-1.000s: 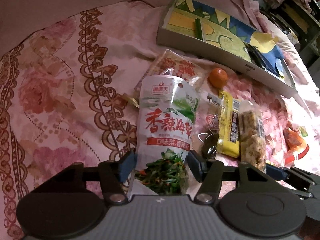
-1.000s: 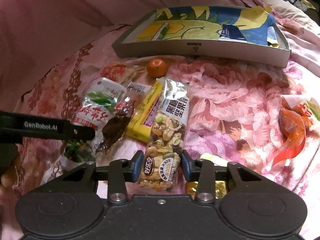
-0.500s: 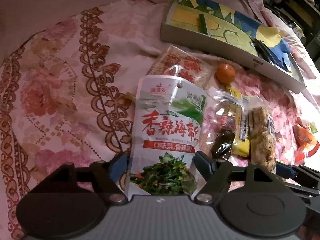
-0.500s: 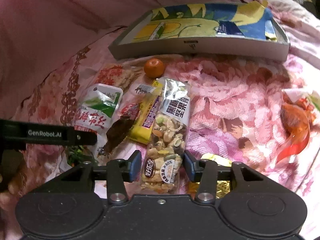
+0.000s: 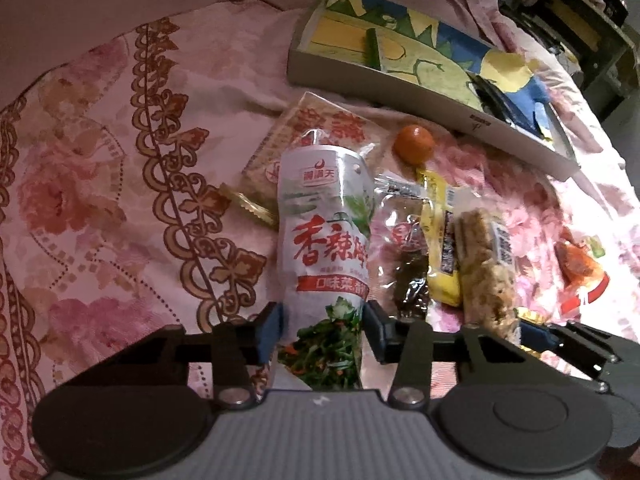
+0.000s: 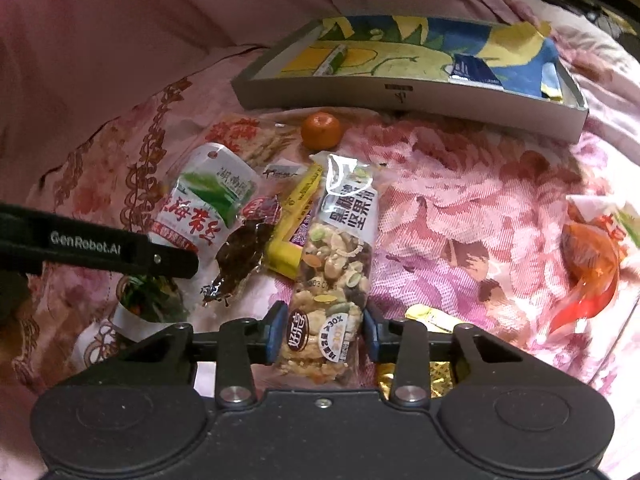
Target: Organize snacks
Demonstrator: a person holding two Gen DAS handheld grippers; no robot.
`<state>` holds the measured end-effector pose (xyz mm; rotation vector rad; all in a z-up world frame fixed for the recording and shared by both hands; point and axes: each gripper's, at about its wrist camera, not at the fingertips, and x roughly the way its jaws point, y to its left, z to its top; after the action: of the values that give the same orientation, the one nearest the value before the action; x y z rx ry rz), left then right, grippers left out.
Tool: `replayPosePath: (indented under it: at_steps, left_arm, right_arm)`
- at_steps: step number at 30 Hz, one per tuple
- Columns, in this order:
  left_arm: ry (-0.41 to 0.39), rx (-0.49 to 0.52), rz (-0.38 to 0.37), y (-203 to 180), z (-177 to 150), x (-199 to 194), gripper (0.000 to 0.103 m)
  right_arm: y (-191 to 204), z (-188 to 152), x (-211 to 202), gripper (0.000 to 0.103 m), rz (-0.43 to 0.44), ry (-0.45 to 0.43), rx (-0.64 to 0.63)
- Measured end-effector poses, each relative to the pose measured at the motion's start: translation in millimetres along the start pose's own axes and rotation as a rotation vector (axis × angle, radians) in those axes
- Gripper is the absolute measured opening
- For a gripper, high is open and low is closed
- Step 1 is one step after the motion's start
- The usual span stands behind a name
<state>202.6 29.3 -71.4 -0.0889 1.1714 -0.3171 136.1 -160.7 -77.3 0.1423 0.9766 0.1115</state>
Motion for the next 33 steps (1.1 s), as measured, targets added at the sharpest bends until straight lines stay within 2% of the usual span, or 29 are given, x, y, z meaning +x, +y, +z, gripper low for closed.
replayPosePath:
  at_steps: [4,13,23,33]
  left_arm:
    - [-0.01,-0.014,-0.029,2,-1,-4,0.039]
    - [-0.096,-0.028,-0.073,3,-5,-20,0.038]
    - [-0.252,-0.059,-0.124,2,-3,-39,0.038]
    - [-0.422,-0.074,-0.188,-8,10,-51,0.038]
  right_arm:
    - [2,-2,-3,0.038,-0.011,-0.02,-0.018]
    - [10,-3,-13,0.037,-0.04,-0.094,-0.077]
    - [23,-1,-29,0.037,-0.063,-0.231,-0.184]
    - [14,16,-47,0.037,-0.09,-0.329,-0.183]
